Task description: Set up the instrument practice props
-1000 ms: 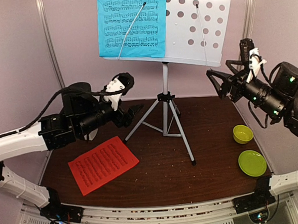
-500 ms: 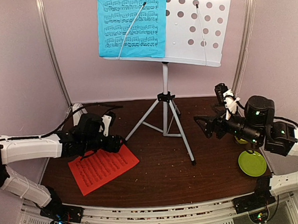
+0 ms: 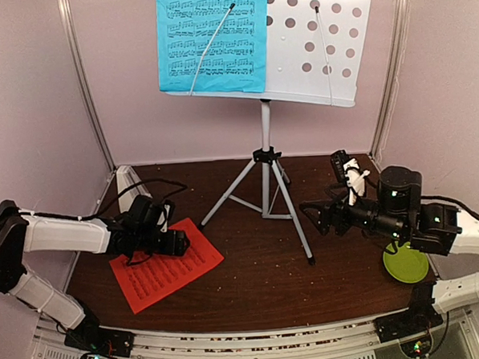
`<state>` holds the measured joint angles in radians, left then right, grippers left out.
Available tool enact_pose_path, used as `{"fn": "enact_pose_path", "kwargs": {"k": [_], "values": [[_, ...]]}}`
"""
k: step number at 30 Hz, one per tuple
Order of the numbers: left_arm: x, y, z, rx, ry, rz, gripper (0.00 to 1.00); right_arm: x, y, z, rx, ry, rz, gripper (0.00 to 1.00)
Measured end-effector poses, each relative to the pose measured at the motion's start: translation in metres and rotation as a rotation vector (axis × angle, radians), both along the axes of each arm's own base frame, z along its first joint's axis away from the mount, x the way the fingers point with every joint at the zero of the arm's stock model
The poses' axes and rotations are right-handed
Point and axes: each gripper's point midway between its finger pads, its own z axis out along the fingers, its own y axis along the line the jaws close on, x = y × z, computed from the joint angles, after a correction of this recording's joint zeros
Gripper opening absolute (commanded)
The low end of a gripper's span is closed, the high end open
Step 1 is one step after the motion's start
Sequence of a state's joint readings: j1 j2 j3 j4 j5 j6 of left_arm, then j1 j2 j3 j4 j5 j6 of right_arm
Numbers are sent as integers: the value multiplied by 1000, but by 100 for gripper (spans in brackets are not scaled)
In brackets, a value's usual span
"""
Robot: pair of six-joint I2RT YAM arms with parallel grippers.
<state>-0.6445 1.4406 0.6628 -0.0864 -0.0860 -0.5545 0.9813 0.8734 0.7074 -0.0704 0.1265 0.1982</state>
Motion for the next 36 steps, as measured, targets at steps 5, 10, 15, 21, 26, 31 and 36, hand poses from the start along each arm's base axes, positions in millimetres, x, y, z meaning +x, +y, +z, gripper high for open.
{"fn": "enact_pose_path", "kwargs": {"k": [5,10,15,21,26,31,36], "values": [[-12,24,-13,-8,35,75,78,-1,10,-8,20,38,31,87],[-13,76,-10,-85,36,235,78,-8,23,-21,32,74,75,89],[-10,102,-3,-112,21,336,78,-16,43,-33,14,93,126,89],[-16,107,-16,-133,84,404,79,-21,62,-42,13,106,176,89],[-28,111,-31,-147,127,439,79,-26,76,-56,-22,129,221,90],[-29,110,-30,-207,105,467,78,-27,86,-55,-33,128,246,90],[-37,91,-28,-295,76,474,77,-26,92,-54,-32,127,260,90]]}}
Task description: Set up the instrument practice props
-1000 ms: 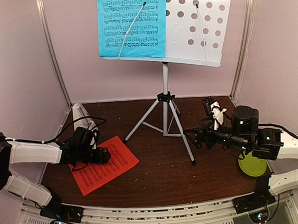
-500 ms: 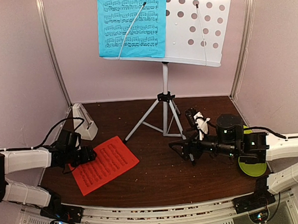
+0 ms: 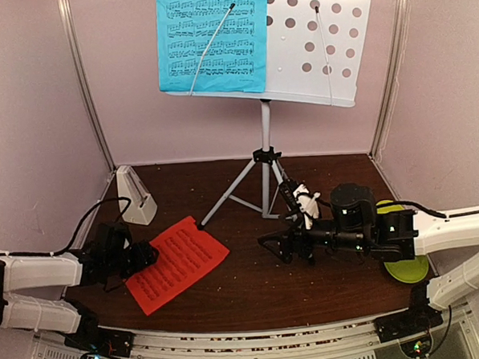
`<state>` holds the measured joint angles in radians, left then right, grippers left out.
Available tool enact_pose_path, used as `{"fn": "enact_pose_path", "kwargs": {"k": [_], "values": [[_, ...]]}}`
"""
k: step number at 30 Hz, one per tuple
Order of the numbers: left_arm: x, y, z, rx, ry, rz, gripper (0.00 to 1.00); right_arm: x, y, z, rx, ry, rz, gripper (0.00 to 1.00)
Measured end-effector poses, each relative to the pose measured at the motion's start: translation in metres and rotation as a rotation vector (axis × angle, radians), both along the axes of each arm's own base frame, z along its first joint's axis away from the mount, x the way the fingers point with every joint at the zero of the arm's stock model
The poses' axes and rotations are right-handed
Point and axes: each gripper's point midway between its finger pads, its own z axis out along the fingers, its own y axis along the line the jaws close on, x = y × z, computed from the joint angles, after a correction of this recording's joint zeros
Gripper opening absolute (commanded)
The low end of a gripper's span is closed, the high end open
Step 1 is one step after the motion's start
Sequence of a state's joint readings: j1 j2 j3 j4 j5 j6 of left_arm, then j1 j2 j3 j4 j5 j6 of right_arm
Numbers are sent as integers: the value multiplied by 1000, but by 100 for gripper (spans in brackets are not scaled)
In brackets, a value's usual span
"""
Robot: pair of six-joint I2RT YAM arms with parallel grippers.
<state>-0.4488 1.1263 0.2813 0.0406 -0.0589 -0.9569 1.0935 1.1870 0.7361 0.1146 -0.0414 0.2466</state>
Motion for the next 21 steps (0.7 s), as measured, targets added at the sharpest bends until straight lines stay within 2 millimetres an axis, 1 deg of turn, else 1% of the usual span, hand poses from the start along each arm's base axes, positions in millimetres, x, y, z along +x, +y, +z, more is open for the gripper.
{"fn": "enact_pose_path", "kwargs": {"k": [1,3,4,5,7,11,13,14,16,21], "values": [[-3,-8,1,-10,0,-10,77,0,0,0,0,1,1,90],[-15,-35,1,-47,7,-51,76,0,0,1,4,-1,3,90],[-22,-52,1,-73,14,-76,76,-1,0,2,6,-2,2,90],[-26,-62,2,-94,19,-85,76,-1,0,3,8,-3,2,90],[-35,-88,4,-141,38,-103,76,-1,-2,6,11,-7,1,90],[-53,-144,9,-186,94,-184,77,-2,-8,11,13,-20,-8,90],[-59,-165,15,-198,107,-229,76,-2,-10,13,12,-20,-13,90],[-58,-172,21,-213,100,-243,76,-2,-11,12,11,-20,-15,90],[-56,-175,32,-231,78,-253,77,-2,-12,11,9,-16,-19,90],[-52,-164,55,-230,15,-270,78,-3,-15,1,6,17,-33,87]]}}
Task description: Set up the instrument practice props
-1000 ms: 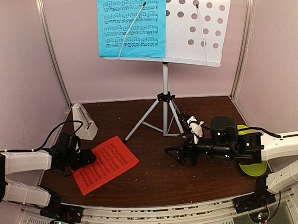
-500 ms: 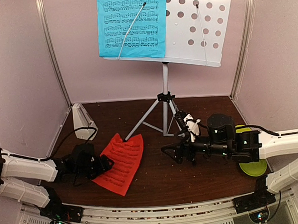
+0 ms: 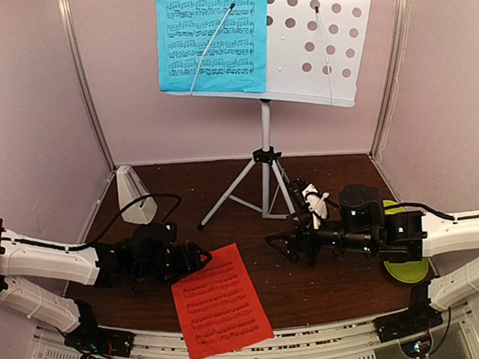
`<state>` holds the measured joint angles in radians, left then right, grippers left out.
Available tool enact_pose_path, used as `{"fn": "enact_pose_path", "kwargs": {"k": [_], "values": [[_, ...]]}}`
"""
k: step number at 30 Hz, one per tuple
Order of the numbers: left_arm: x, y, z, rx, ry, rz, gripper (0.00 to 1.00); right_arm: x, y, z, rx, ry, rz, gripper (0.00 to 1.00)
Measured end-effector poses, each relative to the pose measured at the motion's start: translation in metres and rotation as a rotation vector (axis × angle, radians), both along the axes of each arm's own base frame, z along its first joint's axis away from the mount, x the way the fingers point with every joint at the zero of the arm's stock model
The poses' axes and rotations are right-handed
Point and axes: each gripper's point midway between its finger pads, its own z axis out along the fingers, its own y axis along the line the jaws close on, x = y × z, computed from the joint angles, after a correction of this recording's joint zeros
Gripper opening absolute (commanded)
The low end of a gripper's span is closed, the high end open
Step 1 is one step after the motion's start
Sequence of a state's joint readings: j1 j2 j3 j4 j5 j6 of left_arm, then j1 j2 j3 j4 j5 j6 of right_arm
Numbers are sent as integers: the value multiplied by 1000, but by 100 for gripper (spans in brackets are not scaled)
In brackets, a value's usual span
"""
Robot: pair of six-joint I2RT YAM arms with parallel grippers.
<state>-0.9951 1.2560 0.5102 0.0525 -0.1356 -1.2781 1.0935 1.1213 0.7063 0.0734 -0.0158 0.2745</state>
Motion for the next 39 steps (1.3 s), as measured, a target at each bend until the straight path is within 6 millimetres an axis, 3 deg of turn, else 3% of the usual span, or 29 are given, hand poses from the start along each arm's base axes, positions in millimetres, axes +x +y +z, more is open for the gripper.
{"fn": "enact_pose_path", "kwargs": {"k": [3,8,12,18,24,29,39], "values": [[2,12,3,-4,-19,11,79,0,2,-4,11,26,-8,83],[-3,51,-28,56,24,39,83,-10,14,-23,-1,87,11,80],[-9,76,-44,54,48,44,84,-18,28,-50,-61,129,35,74],[-8,97,-43,31,18,27,85,-18,61,-84,-157,173,65,62],[-5,99,-38,25,-9,-13,84,-11,94,-97,-188,185,83,53],[-4,90,-46,17,7,-64,79,-12,93,-116,-234,205,82,41],[2,65,-48,-70,-12,-137,64,-9,94,-181,-400,248,71,19]]}}
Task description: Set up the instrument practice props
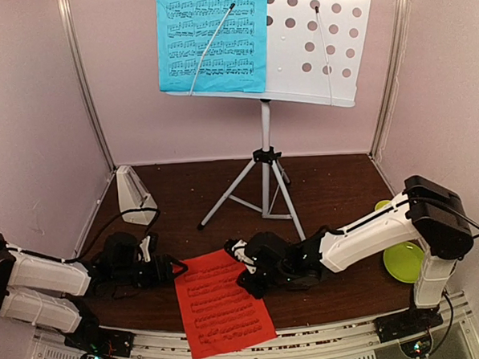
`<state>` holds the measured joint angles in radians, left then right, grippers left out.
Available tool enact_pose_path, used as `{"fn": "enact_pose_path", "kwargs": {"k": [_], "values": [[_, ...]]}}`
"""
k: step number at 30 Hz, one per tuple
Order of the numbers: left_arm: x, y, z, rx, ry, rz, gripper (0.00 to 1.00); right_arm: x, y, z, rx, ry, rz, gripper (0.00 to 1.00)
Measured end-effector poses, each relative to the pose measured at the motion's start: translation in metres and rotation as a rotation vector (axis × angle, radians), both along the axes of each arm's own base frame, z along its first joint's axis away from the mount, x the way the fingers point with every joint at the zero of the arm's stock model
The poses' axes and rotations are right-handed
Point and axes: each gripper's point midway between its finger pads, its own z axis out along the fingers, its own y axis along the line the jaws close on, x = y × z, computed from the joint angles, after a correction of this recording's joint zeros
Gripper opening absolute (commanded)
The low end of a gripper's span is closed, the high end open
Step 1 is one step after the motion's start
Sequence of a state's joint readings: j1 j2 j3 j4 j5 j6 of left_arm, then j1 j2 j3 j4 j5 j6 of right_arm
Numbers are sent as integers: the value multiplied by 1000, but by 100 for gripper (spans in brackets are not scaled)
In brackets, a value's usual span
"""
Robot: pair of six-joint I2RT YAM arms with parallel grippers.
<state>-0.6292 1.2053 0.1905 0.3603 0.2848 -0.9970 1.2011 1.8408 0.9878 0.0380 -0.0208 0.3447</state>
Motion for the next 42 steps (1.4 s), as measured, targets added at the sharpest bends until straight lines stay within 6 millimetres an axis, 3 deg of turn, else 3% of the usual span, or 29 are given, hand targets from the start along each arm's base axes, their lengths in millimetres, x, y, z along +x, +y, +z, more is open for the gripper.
{"fn": "enact_pose_path", "kwargs": {"k": [5,16,20,24,27,30,36,38,42], "values": [[1,-7,-3,-23,5,-22,55,0,0,-20,-43,16,0,16],[4,-24,-8,-72,13,-70,36,3,7,-20,-34,17,-2,17],[9,-35,-12,-76,16,-92,20,3,8,-20,-29,22,-4,18],[12,-41,-17,-59,14,-111,2,3,8,-19,-9,39,-9,25],[12,-48,-12,-49,-20,-146,0,0,-4,-14,7,43,-10,34],[11,-55,2,-42,-82,-189,0,-2,-15,6,52,26,-12,44],[12,-72,52,-31,-272,-291,0,2,-27,83,255,-66,-24,60],[10,-75,72,-28,-348,-328,0,4,-35,106,325,-100,-35,71],[0,-83,114,-14,-505,-418,0,8,-60,131,420,-149,-71,90]]}}
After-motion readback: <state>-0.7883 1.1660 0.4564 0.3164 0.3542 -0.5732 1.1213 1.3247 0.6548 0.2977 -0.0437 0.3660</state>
